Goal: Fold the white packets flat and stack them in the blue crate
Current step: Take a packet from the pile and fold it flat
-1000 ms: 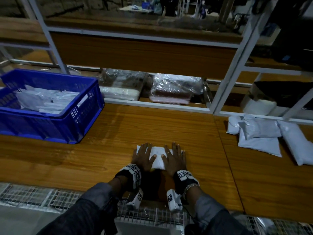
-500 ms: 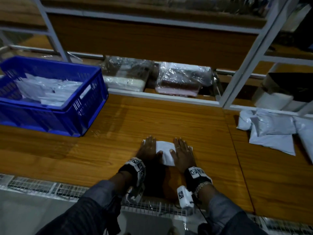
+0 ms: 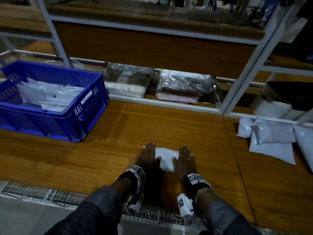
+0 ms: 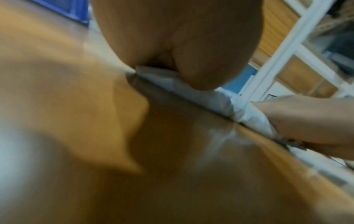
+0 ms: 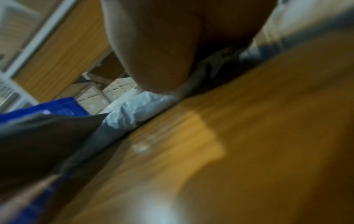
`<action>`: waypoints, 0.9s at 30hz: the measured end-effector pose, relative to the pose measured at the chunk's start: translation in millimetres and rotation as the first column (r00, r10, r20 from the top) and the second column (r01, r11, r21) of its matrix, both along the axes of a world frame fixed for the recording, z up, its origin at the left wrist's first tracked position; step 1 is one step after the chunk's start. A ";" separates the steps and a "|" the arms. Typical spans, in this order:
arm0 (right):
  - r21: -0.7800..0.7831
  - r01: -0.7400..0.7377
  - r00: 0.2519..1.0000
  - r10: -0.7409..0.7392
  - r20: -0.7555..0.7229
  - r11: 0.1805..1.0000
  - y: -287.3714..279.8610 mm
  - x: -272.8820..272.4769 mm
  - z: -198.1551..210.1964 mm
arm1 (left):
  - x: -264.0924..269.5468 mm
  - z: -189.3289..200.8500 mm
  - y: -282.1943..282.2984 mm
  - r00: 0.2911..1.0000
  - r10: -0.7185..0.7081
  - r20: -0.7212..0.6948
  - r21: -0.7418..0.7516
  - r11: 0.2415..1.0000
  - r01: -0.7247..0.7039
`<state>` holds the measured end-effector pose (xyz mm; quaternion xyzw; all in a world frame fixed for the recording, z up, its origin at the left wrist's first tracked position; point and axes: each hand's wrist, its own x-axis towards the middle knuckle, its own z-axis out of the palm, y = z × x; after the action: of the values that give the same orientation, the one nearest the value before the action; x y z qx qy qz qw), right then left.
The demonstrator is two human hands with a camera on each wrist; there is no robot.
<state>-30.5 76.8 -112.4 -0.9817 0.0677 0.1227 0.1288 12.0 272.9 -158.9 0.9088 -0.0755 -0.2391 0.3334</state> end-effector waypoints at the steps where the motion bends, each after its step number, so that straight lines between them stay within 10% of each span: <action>1: 0.013 -0.022 1.000 0.021 0.017 1.000 -3.0 0.1 1.0 | -1.9 13.6 -2.9 0.982 -0.025 0.189 0.158 0.987 -0.005; 3: 0.026 -0.065 0.997 0.066 -0.038 0.998 -3.7 -1.1 8.2 | -0.6 26.5 -5.1 0.921 -0.151 0.358 0.340 0.940 0.022; 8: -0.003 -0.227 0.974 0.227 0.023 0.974 12.6 -6.0 10.3 | -4.2 16.8 -10.8 0.886 -0.368 0.282 0.378 0.891 0.250; 16: -0.058 -0.259 0.963 0.262 0.064 0.964 17.5 -5.5 -11.2 | -7.5 13.0 -16.6 0.862 -0.389 0.324 0.480 0.853 0.205; 27: 0.216 -0.325 0.942 0.336 -0.017 0.921 -19.1 -9.6 29.7 | -19.3 42.6 9.6 0.922 -0.309 0.233 0.165 0.947 0.276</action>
<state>-40.1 57.8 -82.7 -0.9562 -0.1087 0.1757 0.2074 -7.3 282.5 -116.3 0.9301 -0.2374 -0.1713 0.2220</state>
